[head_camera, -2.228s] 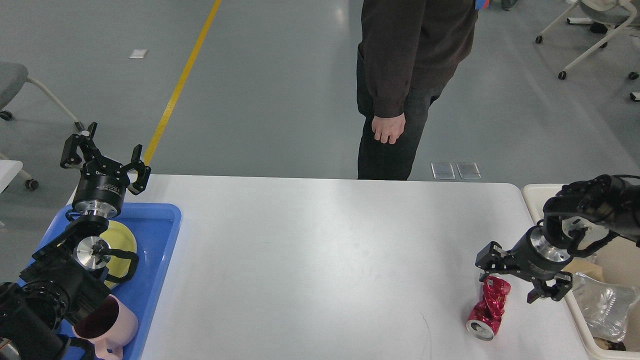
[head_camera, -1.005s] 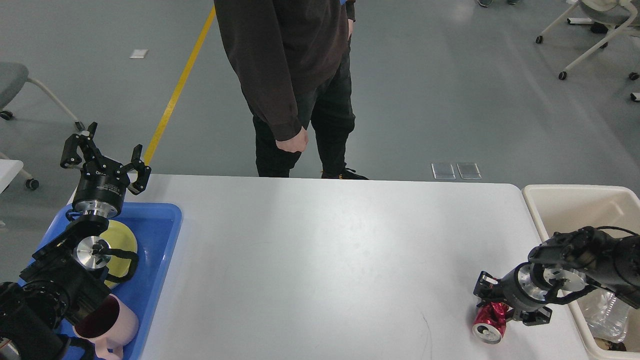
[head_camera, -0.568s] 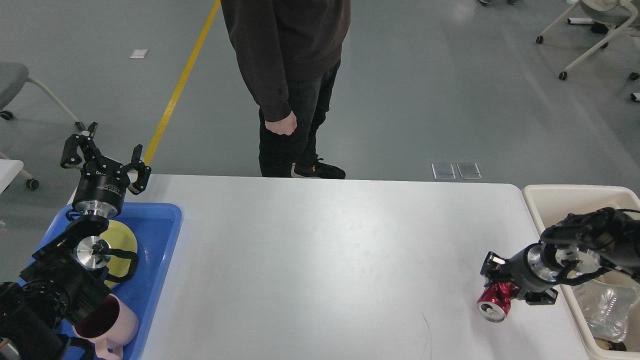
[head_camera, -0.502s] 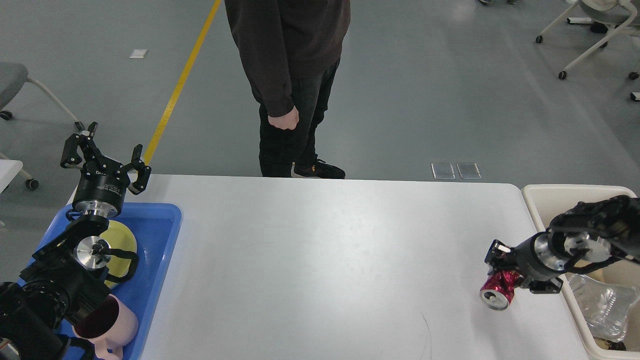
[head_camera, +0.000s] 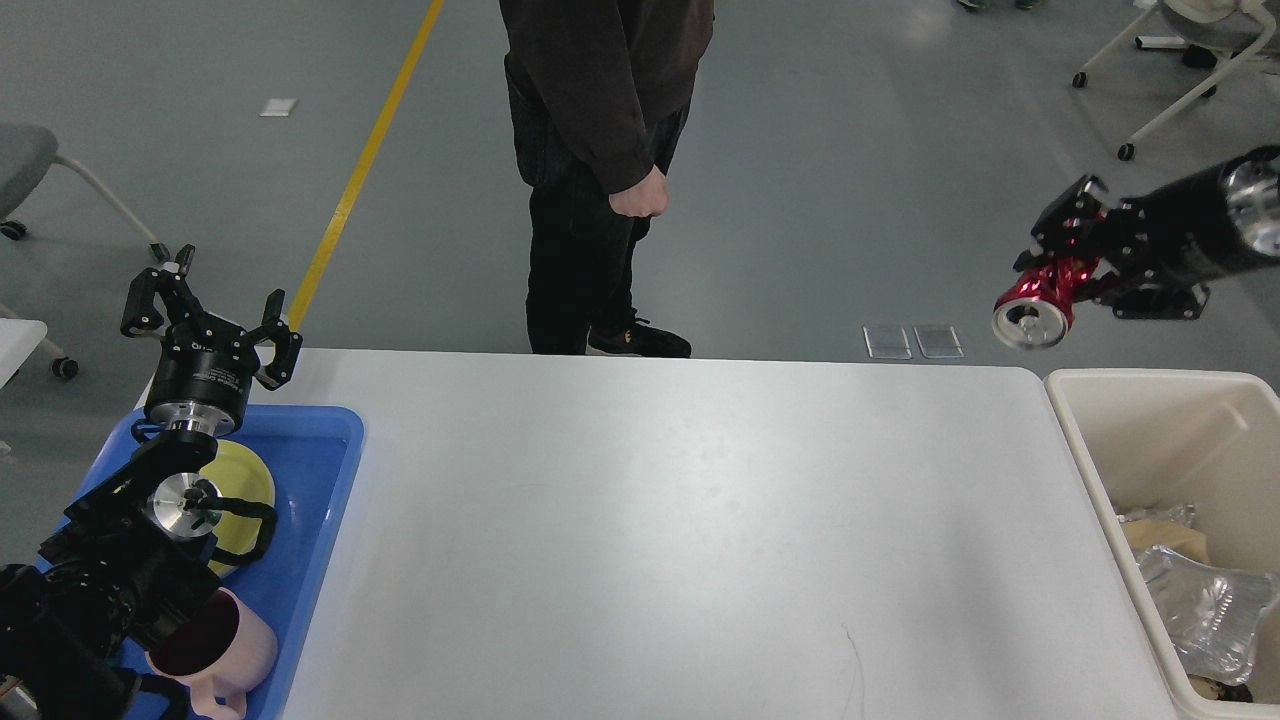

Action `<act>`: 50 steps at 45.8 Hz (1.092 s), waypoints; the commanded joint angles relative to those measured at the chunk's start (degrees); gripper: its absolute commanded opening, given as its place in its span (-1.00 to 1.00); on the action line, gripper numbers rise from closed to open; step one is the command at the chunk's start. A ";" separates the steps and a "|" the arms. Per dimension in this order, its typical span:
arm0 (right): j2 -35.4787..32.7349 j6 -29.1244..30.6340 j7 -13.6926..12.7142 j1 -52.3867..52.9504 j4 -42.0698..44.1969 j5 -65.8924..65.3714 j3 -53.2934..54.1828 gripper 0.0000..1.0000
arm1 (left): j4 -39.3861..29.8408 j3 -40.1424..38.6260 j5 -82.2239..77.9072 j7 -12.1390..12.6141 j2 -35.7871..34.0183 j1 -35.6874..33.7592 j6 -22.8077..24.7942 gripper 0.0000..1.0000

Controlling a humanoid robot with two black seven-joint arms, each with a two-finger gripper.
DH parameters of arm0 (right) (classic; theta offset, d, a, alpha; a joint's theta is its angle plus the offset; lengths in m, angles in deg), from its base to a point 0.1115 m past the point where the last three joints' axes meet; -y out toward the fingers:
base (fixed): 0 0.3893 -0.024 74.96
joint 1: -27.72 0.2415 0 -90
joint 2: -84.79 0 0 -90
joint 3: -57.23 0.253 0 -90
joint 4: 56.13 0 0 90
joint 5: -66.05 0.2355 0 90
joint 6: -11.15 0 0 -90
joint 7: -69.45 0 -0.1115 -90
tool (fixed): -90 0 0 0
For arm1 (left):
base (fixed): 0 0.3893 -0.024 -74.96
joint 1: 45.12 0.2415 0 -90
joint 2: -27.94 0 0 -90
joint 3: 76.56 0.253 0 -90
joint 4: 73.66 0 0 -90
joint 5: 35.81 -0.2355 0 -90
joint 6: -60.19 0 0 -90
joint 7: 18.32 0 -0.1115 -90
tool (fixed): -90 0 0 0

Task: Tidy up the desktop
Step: 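Lift the red can and drop it into the white bin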

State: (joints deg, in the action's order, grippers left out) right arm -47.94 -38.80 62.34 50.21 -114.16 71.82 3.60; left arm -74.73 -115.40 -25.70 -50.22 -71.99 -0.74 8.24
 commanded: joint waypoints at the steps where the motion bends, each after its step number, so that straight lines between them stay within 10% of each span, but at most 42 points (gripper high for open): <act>1: -2.01 -0.50 -0.01 2.47 1.33 -0.31 -0.07 -1.00 | 0.01 0.00 0.09 -0.01 0.00 0.00 0.00 0.92; 16: -2.63 -29.76 0.08 -25.99 18.29 -0.31 3.09 -1.00 | -0.07 0.00 0.00 -0.01 0.00 0.00 0.00 0.93; 29: 0.71 -33.72 0.17 -50.25 28.58 -0.31 15.22 -1.00 | -0.07 0.00 0.09 -0.01 0.00 0.00 0.00 0.92; 31: 2.20 -33.81 0.17 -53.07 31.12 -0.23 15.84 -0.56 | 0.01 0.00 0.00 -0.01 0.00 0.00 0.00 0.92; 35: 6.42 -35.74 0.43 -58.25 38.50 -0.05 16.19 1.00 | 0.01 0.00 0.09 -0.01 0.00 0.00 0.00 0.92; 50: 13.11 -38.29 0.52 -66.53 46.87 0.65 16.98 1.00 | 0.01 0.00 0.09 -0.01 0.00 0.00 0.00 0.92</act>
State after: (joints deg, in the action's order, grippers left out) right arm -35.29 -77.03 62.87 -15.88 -67.61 72.22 20.03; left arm -74.73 -115.40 -25.65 -50.22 -71.99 -0.74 8.24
